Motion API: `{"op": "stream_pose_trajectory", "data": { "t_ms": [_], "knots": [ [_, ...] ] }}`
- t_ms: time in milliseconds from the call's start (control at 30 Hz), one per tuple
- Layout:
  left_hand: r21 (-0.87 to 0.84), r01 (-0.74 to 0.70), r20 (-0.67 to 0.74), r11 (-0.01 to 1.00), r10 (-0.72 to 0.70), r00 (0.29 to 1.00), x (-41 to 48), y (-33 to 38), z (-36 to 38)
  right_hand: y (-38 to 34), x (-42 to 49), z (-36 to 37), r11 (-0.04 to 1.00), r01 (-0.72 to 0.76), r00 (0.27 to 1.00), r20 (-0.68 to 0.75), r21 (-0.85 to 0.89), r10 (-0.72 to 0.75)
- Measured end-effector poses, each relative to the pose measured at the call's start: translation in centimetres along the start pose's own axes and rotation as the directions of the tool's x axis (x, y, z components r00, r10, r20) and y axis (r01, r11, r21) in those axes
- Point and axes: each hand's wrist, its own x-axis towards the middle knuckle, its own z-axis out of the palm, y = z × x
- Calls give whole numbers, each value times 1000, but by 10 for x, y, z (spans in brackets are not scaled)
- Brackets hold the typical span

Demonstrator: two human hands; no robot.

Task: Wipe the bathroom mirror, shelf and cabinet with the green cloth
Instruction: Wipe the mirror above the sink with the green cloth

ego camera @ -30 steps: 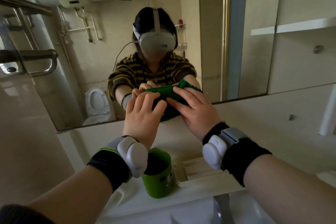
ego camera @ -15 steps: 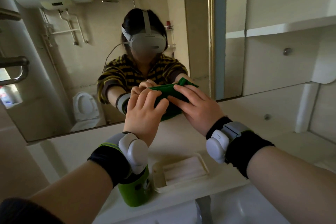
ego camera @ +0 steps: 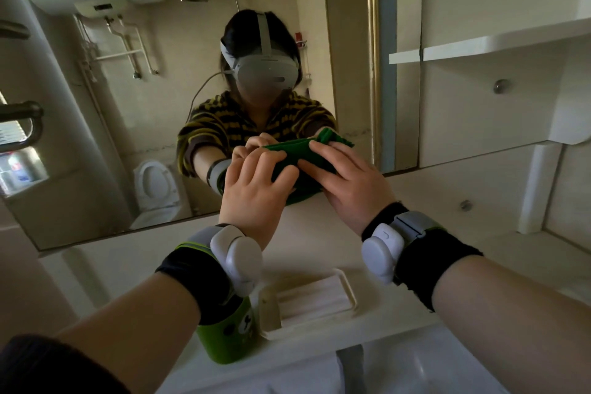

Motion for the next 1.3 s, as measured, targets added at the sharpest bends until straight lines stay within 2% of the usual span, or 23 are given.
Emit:
{"op": "stream_pose_trajectory", "data": {
  "t_ms": [467,900,1300],
  "knots": [
    [-13,-13,35,1000,13,999,-3,14,2,9,-17,4,999,-22,999,-25,39,23],
    [-20,-62,3,998,62,998,7,33,13,36,-30,-5,1000,24,999,24,13,-24],
    [-15,-45,31,999,46,998,35,49,11,69,-20,-18,994,94,996,-2,-47,-94]
  ]
}}
